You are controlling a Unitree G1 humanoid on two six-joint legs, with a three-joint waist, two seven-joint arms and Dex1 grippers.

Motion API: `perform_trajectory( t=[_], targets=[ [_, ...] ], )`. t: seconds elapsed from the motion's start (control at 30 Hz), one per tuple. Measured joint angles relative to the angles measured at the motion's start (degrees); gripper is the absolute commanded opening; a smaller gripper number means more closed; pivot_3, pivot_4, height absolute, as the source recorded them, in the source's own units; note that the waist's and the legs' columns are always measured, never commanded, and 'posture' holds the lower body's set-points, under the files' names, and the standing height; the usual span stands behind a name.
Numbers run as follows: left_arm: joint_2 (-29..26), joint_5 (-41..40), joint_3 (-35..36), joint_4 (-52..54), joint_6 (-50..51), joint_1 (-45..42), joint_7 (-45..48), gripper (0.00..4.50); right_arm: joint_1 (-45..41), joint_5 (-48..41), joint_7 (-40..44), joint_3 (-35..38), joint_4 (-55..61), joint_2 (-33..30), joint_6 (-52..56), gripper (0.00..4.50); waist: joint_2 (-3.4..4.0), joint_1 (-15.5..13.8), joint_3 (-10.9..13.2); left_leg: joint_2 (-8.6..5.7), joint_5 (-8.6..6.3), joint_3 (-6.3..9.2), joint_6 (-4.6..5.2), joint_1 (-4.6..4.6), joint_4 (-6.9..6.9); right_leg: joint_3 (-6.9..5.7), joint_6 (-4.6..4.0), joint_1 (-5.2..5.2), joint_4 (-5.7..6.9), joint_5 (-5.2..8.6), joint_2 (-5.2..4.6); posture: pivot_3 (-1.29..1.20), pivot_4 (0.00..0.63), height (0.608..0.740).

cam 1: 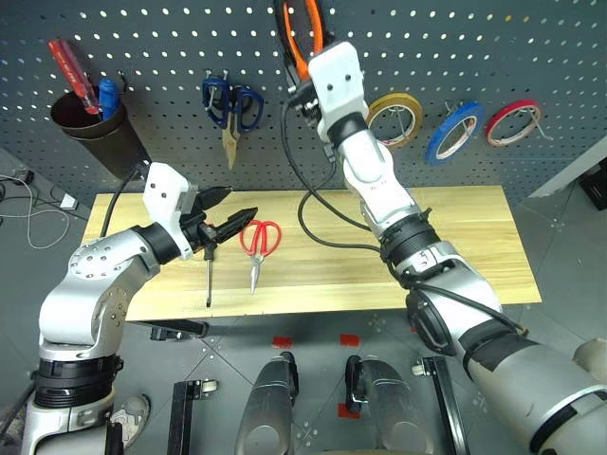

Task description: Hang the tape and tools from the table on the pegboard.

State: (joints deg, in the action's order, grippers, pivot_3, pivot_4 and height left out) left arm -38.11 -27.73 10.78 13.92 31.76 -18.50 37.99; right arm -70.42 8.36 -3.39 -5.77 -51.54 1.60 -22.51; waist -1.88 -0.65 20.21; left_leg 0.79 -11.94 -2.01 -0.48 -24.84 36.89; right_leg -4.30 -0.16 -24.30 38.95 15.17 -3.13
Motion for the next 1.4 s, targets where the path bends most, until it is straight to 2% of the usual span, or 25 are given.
perform_trajectory(
  t=[0.17,0.23,0.33,0.4,0.43,0.6,0.7,0.8,0.9,1.07,1.23,1.33,1.4],
  targets=[
    [2.22,2.13,-1.41,-1.06,-1.51,0.20,-1.35,3.28,1.66,-0.01,-0.88,0.16,1.53,-0.04,1.76,4.44,0.00,-0.08,0.00,0.01,0.00,0.02,0.00,0.00,0.01,-0.02,0.00,0.01,0.01,0.00,0.00,0.13,0.335,0.740],
    [3.63,2.53,-1.62,-1.09,-1.64,0.22,-2.40,3.28,2.51,-0.21,-0.87,0.20,3.00,-0.05,3.25,4.48,0.00,-0.12,0.00,0.00,0.00,0.00,0.00,0.00,0.02,0.00,0.00,0.01,0.01,0.00,0.00,0.10,0.333,0.740],
    [4.71,4.01,-2.14,-1.45,-1.61,0.78,-4.68,3.81,5.67,-1.18,1.28,0.18,9.42,0.07,8.92,4.50,-0.01,-0.11,-0.01,0.02,0.00,0.02,0.00,0.02,0.01,-0.01,0.00,0.03,0.01,0.00,0.00,0.10,0.333,0.740],
    [4.72,6.08,-2.19,-1.95,-0.85,2.23,-7.31,4.38,10.51,-2.95,4.48,-0.02,16.99,0.09,15.01,4.50,-0.02,-0.10,-0.01,0.02,0.00,0.03,0.00,0.02,-0.02,-0.02,0.00,0.03,0.00,0.00,0.00,0.10,0.333,0.740],
    [4.79,7.10,-2.16,-2.12,0.18,3.68,-9.04,4.47,14.47,-4.02,6.74,-0.27,22.82,0.03,19.07,4.50,-0.01,-0.15,-0.01,0.03,-0.02,0.04,0.01,0.03,-0.03,-0.01,0.00,0.05,-0.02,0.00,0.00,0.10,0.333,0.740],
    [6.42,10.17,-2.50,-2.91,6.82,7.85,-15.42,4.47,28.20,-11.67,19.43,-4.08,42.71,-2.39,34.79,4.50,0.00,-0.46,0.00,0.02,-0.09,0.07,0.13,-0.01,0.01,-0.01,0.01,0.03,-0.03,0.00,0.00,0.08,0.347,0.740],
    [8.22,11.58,-2.98,-3.21,11.22,8.17,-19.01,4.47,37.68,-18.81,28.62,-8.20,57.54,-6.60,45.06,4.50,0.00,-0.63,0.00,0.03,-0.18,0.14,0.26,0.04,0.02,-0.05,0.01,0.09,-0.01,0.01,0.00,0.07,0.352,0.740],
    [10.56,13.54,-5.29,-5.91,13.72,7.14,-21.71,4.47,44.78,-23.24,33.96,-11.28,66.11,-12.36,53.79,4.50,0.00,-0.89,0.00,-0.03,-0.20,0.16,0.30,0.04,0.07,-0.06,0.05,0.15,-0.01,-0.01,-0.06,0.07,0.350,0.740],
    [14.39,15.83,-7.84,-11.27,14.81,4.64,-24.86,4.47,46.72,-25.00,35.79,-12.06,70.69,-14.77,58.51,4.50,-0.02,-0.84,0.01,-0.01,-0.20,0.18,0.30,0.04,0.10,-0.06,0.26,0.14,-0.01,0.06,-0.04,0.07,0.346,0.740],
    [19.33,18.35,-10.31,-17.21,14.56,-0.10,-27.69,4.47,46.72,-25.50,36.79,-13.45,73.40,-15.34,60.75,4.50,-0.05,-0.71,-0.01,0.06,-0.13,0.19,0.20,0.07,0.08,-0.10,0.25,0.13,0.04,0.06,0.03,0.07,0.340,0.740],
    [21.71,20.03,-10.58,-20.11,14.31,-2.26,-29.14,4.47,46.72,-25.60,37.38,-13.44,73.52,-15.87,61.34,4.50,-0.07,-0.77,-0.03,0.00,-0.09,0.17,0.11,0.07,0.08,-0.10,0.02,0.16,0.01,-0.08,-0.01,0.06,0.340,0.740],
    [23.10,21.00,-10.31,-20.84,14.47,-2.85,-30.51,3.92,46.73,-26.39,38.35,-13.17,73.52,-16.97,61.81,4.50,-0.07,-0.80,-0.04,0.00,-0.09,0.18,0.12,0.07,0.07,-0.11,0.03,0.18,0.00,-0.08,-0.02,0.06,0.334,0.740],
    [24.08,21.27,-9.40,-22.19,14.39,-3.74,-31.50,3.30,46.72,-27.10,38.60,-12.60,73.52,-17.43,62.11,4.50,-0.08,-0.80,-0.07,0.00,-0.11,0.20,0.15,0.09,0.08,-0.14,0.04,0.20,0.01,-0.07,-0.02,0.05,0.333,0.740]
  ],
)
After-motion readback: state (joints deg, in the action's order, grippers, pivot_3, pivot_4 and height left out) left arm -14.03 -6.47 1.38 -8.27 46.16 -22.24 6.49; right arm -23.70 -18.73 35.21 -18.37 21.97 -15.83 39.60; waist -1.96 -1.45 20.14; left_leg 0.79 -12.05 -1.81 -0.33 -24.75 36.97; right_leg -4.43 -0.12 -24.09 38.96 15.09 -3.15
